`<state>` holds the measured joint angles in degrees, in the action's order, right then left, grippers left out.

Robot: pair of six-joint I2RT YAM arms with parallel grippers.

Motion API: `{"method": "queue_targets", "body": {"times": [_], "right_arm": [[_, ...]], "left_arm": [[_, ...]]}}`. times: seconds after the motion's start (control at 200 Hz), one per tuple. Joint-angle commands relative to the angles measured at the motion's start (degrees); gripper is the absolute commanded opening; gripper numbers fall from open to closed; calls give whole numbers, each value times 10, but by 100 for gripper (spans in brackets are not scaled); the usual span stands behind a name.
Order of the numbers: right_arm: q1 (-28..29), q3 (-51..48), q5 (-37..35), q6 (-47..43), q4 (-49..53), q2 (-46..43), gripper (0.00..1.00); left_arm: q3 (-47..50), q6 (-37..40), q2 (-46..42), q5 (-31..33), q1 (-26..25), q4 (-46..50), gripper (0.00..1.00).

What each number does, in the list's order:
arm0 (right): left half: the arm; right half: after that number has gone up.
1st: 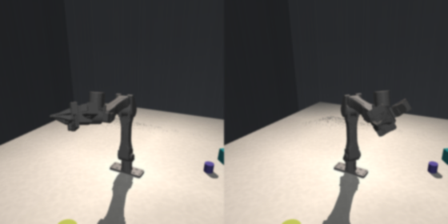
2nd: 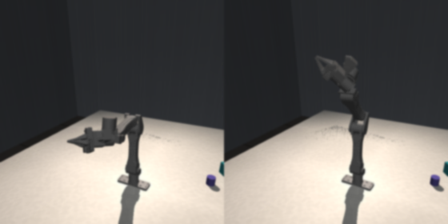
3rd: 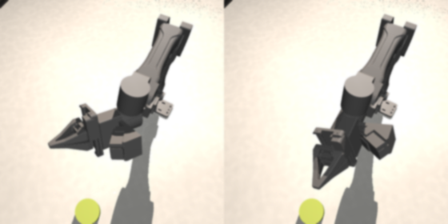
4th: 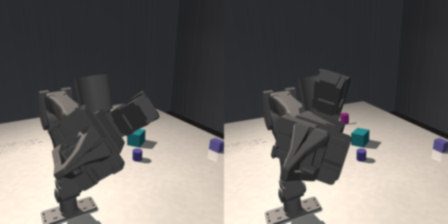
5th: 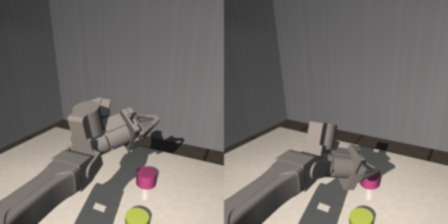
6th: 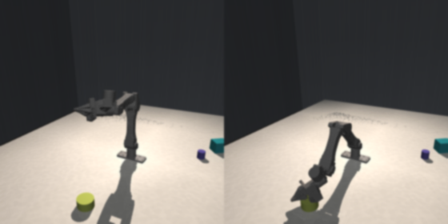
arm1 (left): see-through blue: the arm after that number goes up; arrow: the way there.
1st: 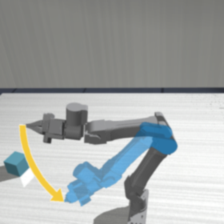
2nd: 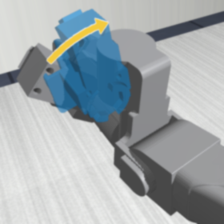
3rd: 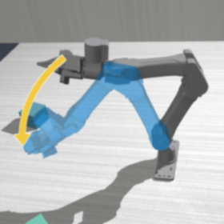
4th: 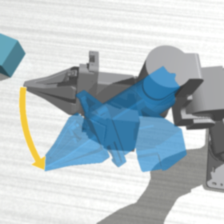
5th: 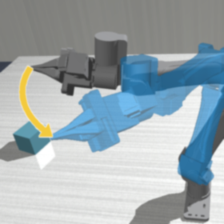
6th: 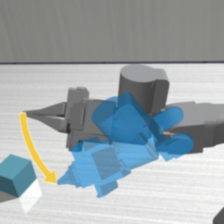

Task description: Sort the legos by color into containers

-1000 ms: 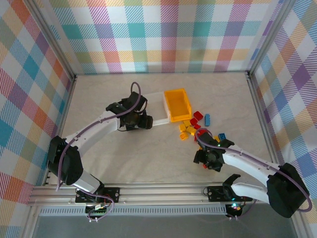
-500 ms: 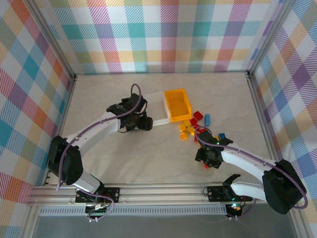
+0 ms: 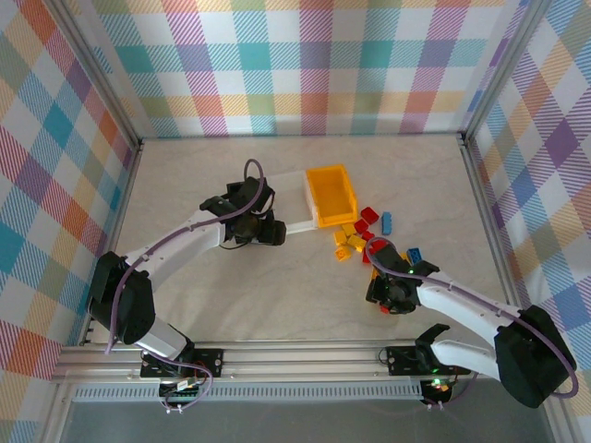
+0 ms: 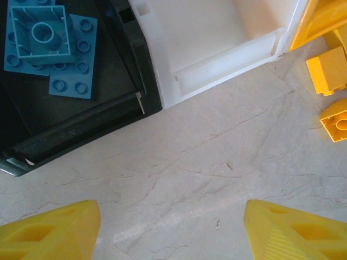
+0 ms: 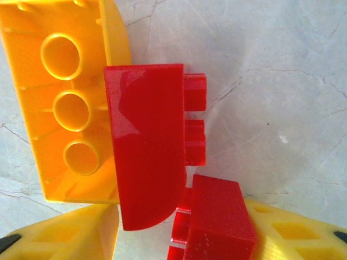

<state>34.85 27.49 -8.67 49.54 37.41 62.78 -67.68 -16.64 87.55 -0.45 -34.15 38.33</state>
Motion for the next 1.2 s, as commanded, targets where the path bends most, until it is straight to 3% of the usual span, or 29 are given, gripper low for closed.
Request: {"method": "queue_targets", "body": {"times": [0.0, 0.31, 0.54, 0.645, 0.81, 1.125, 1.195], "right_arm": [[10, 7, 55, -15, -13, 5, 58], [51, 37, 99, -59, -56, 36, 63], [61, 49, 68, -55, -27, 63, 62], [61, 47, 56, -53, -15, 55, 59], [61, 49, 43, -56, -7, 50, 44], [61, 57, 31, -62, 6, 55, 35], [61, 59, 30, -64, 7, 55, 29]], "left_arm": [[9, -9, 3, -12, -4, -11, 72], [16, -11, 1, -10, -5, -11, 72], [18, -12, 4, -12, -5, -13, 73], [18, -10, 5, -11, -5, -13, 73], [19, -10, 10, -15, -5, -16, 73], [24, -11, 10, -15, -5, -17, 73], [25, -11, 10, -15, -5, -19, 73]]}}
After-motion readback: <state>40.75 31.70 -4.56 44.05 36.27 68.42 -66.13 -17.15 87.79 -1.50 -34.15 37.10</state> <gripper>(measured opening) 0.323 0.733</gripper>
